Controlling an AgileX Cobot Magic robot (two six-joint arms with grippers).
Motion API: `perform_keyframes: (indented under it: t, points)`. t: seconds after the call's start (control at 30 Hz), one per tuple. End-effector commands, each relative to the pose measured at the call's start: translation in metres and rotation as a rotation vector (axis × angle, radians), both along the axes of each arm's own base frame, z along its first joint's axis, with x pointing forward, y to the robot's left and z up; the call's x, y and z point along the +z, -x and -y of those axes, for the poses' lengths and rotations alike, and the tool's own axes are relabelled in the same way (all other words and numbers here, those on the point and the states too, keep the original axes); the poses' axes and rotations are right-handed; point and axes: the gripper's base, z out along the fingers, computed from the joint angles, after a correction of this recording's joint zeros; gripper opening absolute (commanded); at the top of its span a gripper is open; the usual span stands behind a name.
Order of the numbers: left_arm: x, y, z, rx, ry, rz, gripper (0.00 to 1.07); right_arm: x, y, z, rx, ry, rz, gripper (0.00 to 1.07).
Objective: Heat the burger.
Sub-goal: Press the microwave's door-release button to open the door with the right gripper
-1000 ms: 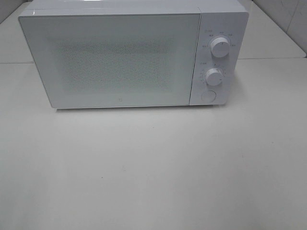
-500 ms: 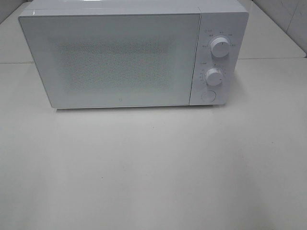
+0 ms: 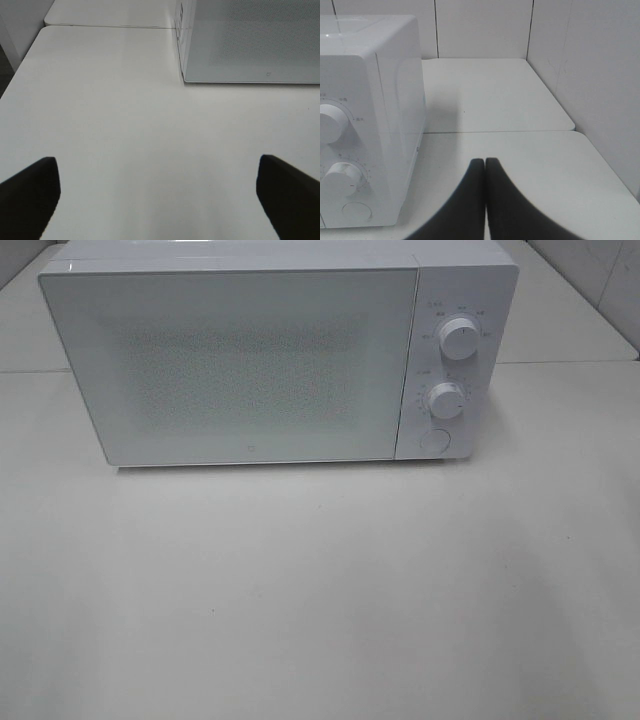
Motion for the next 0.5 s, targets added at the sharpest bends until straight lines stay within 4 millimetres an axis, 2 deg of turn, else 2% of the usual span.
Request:
perform_keyframes:
  t: [0.03, 0.1, 0.17, 0.27, 0.37, 0.47, 0.5]
  points:
    - [0.0, 0.001, 0.0, 0.006, 0.004, 0.01, 1.01, -0.014, -0.016, 0.001, -0.004, -0.013, 0.026, 0.0]
    - [0.0, 0.001, 0.0, 0.006, 0.004, 0.01, 1.01, -0.017, -0.02, 0.001, 0.001, -0.017, 0.028, 0.0]
    - [0.0, 0.001, 0.0, 0.006, 0.004, 0.01, 1.01, -0.031, -0.031, -0.002, 0.031, -0.054, 0.033, 0.0]
    - [0.0, 0.001, 0.0, 0.006, 0.004, 0.01, 1.01, -0.042, -0.037, -0.006, 0.069, -0.106, 0.044, 0.0]
    - [0.0, 0.001, 0.0, 0.006, 0.004, 0.01, 1.01, -0.047, -0.039, -0.007, 0.078, -0.127, 0.038, 0.0]
    - [0.0, 0.001, 0.0, 0.006, 0.004, 0.01, 1.01, -0.056, -0.043, -0.01, 0.108, -0.221, 0.037, 0.0]
    - [0.0, 0.001, 0.0, 0.006, 0.004, 0.01, 1.01, -0.061, -0.045, -0.012, 0.113, -0.312, 0.02, 0.0]
